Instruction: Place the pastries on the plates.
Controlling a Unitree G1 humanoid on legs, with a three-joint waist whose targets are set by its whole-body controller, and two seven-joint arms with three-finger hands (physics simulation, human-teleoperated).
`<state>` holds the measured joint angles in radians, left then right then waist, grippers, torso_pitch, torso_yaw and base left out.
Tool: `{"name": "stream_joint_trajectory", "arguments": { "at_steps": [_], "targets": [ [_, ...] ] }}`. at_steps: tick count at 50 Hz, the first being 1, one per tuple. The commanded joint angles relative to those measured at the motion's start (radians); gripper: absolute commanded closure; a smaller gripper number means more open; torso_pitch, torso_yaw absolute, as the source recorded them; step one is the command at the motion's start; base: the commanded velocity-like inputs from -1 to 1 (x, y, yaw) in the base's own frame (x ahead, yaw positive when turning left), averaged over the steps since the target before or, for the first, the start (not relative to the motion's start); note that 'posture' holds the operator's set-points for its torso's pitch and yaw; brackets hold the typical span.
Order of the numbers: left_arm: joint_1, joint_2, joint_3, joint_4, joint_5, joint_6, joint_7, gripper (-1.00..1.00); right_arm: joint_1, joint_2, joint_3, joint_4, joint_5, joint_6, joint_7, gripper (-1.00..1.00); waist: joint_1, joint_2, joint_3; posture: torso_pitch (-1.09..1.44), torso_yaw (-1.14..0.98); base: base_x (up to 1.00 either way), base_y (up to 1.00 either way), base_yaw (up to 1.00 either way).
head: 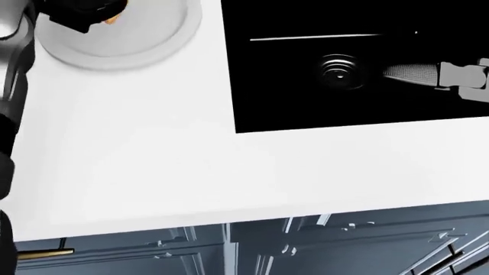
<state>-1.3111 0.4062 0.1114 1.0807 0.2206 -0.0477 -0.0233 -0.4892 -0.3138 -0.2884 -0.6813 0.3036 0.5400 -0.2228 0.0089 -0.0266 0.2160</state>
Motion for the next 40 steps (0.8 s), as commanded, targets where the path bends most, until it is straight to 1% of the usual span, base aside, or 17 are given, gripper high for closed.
{"name": "stream_joint_trajectory", "arguments": {
  "at_steps": [1,5,14,17,21,35,37,38,40],
  "targets": [
    [-0.054,0.013,0.008,-0.012,0.011,-0.074,0.027,1.0,-0.027,-0.015,-0.011,-0.029,-0.001,-0.016,-0.002,-1.0,0.0,0.001,-0.041,0.33,0.0,0.0,0.0,0.0],
    [-0.066,0.011,0.002,0.059,0.037,-0.105,0.043,1.0,-0.02,-0.019,-0.017,-0.039,0.002,-0.006,-0.001,-1.0,-0.001,0.0,-0.042,0.33,0.0,0.0,0.0,0.0],
    [-0.07,0.006,-0.011,0.115,0.097,-0.119,0.069,1.0,-0.013,-0.019,-0.019,-0.045,-0.001,-0.005,0.001,-1.0,-0.003,0.001,-0.044,0.33,0.0,0.0,0.0,0.0],
    [-0.069,0.0,-0.015,0.126,0.119,-0.121,0.072,1.0,-0.011,-0.016,-0.01,-0.039,-0.011,-0.011,0.002,-1.0,-0.004,0.002,-0.045,0.33,0.0,0.0,0.0,0.0],
    [-0.064,-0.005,-0.017,0.131,0.145,-0.121,0.067,1.0,-0.007,-0.012,-0.014,-0.04,-0.012,-0.013,0.005,-1.0,-0.004,0.003,-0.047,0.33,0.0,0.0,0.0,0.0],
    [-0.078,0.0,-0.011,0.135,0.168,-0.114,0.057,1.0,-0.002,-0.007,-0.016,-0.033,-0.015,-0.024,0.008,-1.0,-0.005,0.002,-0.047,0.33,0.0,0.0,0.0,0.0],
    [-0.08,0.001,-0.009,0.133,0.168,-0.112,0.057,0.91,-0.001,-0.009,-0.017,-0.034,-0.014,-0.023,0.009,-1.0,-0.005,0.002,-0.047,0.33,0.0,0.0,0.0,0.0],
    [-0.078,0.001,-0.01,0.134,0.17,-0.11,0.056,0.73,-0.001,-0.01,-0.019,-0.035,-0.013,-0.022,0.01,-1.0,-0.005,0.002,-0.047,0.33,0.0,0.0,0.0,0.0],
    [-0.077,-0.001,-0.01,0.134,0.171,-0.11,0.054,0.6,-0.003,-0.015,-0.025,-0.041,-0.007,-0.015,0.009,-1.0,-0.004,0.002,-0.048,0.33,0.0,0.0,0.0,0.0]
  ]
}}
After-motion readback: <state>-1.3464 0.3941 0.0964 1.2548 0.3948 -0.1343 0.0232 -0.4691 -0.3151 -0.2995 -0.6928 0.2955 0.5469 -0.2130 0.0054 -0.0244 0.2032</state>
